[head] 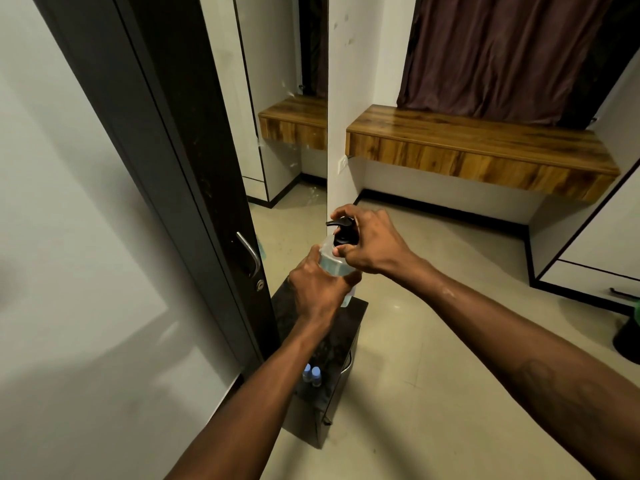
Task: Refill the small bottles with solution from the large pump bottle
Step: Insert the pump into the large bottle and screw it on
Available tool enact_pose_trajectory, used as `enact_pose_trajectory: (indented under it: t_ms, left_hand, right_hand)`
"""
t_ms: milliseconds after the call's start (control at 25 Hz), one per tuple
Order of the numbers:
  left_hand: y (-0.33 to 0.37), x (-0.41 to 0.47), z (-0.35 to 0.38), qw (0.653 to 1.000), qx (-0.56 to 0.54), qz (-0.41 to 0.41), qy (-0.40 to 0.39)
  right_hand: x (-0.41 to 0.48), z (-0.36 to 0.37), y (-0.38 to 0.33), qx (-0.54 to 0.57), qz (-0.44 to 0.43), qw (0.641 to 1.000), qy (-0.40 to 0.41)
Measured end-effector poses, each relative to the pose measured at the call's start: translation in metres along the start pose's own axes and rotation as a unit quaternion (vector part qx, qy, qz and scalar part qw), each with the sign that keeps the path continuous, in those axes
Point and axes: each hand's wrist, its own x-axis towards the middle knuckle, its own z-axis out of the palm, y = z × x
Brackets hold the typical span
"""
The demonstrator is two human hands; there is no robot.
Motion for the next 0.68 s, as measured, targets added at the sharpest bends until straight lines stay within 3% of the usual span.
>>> enact_pose_trajectory:
  t_ms: [120,280,680]
  left_hand:
    - [-0.015,-0.001,0.001,1.0,0.022,-0.012,0.004]
    - [-0.043,-0.005,0.005,0.991,0.06,-0.082,-0.089]
    - [-0.118,-0.014,0.019,0.961,0.103,-0.124,-0.223]
  right_hand:
    - [-0.001,0.017,0.004,0.035,-0.003,0.999,-0.003]
    - [-0.008,0.051,0.023,0.054,0.011,0.997,-0.05]
    - [-0.032,0.149,0.073,0.07,0.076,0.983,-0.154]
